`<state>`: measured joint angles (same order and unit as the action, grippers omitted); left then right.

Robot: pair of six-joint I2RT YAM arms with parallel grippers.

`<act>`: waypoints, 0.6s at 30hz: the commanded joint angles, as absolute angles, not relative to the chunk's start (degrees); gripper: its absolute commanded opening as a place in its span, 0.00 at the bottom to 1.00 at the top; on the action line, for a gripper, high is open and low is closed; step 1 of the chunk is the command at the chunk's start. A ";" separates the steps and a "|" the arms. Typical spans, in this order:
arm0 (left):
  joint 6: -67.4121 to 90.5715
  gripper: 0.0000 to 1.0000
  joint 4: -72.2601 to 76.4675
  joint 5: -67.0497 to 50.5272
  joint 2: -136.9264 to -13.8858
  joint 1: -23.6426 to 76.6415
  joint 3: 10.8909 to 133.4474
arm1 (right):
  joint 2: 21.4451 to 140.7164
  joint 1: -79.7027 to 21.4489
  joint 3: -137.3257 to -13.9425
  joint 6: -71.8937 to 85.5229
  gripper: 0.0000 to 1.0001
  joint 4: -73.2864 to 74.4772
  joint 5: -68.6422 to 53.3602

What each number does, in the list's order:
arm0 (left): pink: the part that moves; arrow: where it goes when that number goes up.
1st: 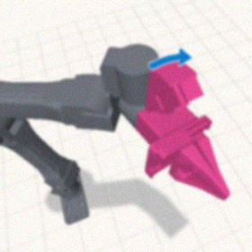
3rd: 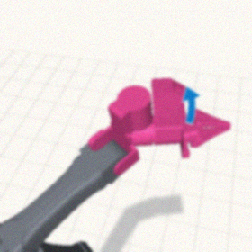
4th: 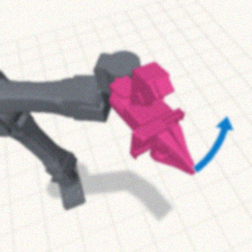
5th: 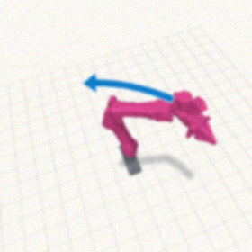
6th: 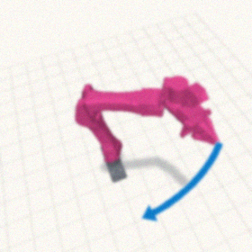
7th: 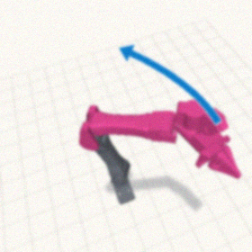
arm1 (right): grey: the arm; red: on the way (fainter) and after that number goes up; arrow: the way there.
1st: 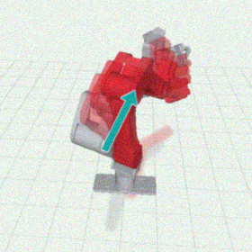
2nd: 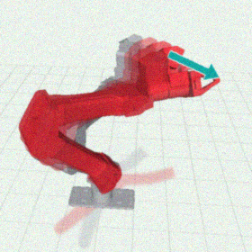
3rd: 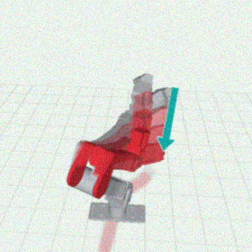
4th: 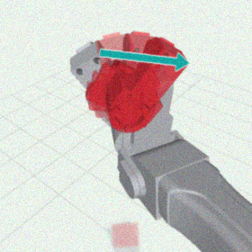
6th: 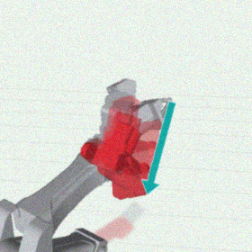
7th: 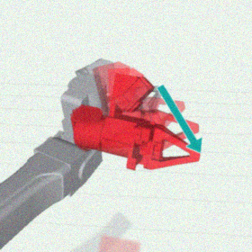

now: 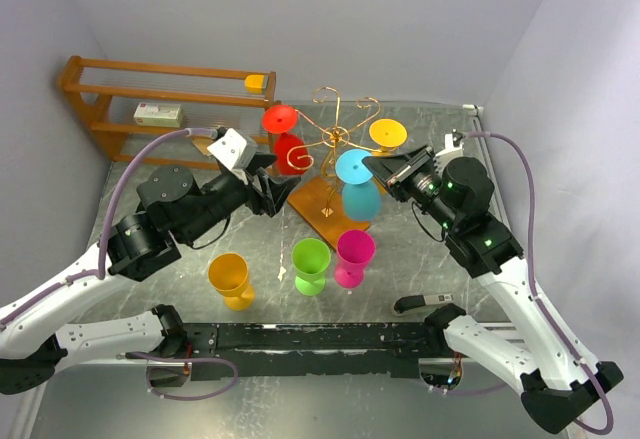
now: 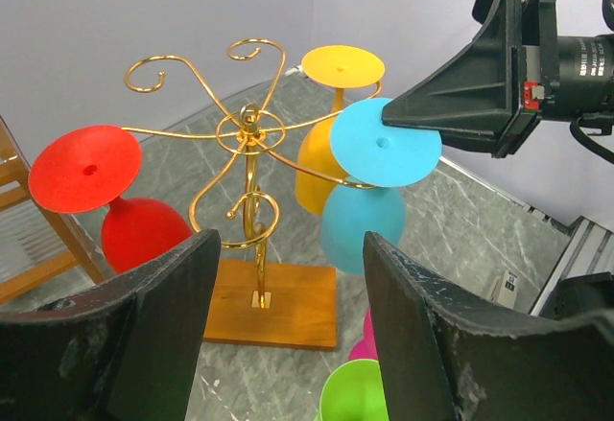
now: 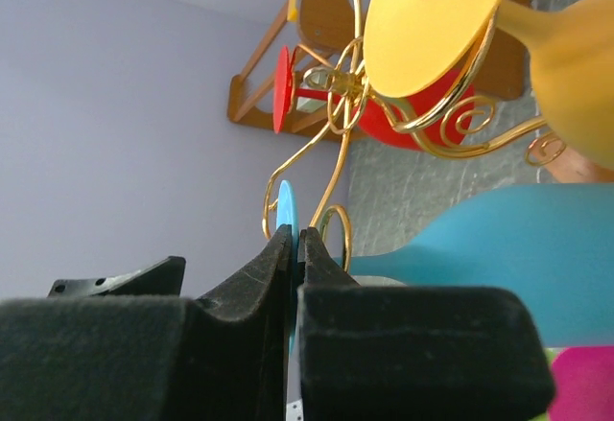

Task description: Place the wine glass upside down on the wine glass rack

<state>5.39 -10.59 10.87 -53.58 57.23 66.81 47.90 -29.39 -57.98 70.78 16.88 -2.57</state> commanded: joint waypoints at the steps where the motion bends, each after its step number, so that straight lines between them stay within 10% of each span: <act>1: 5.87 0.72 -12.10 9.09 -53.43 57.57 68.98 | 47.81 -29.67 -60.34 68.02 0.00 18.15 1.40; 9: 7.52 0.73 -14.48 6.74 -53.69 57.57 70.49 | 48.35 -29.71 -59.78 65.87 0.02 18.01 1.07; 18: 10.31 0.72 -19.66 4.76 -56.23 57.57 74.27 | 47.32 -29.71 -61.84 64.08 0.49 22.57 2.13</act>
<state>8.64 -16.80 6.98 -55.66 57.23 72.44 48.38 -29.39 -59.35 65.65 20.05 0.95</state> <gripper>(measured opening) 0.722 0.454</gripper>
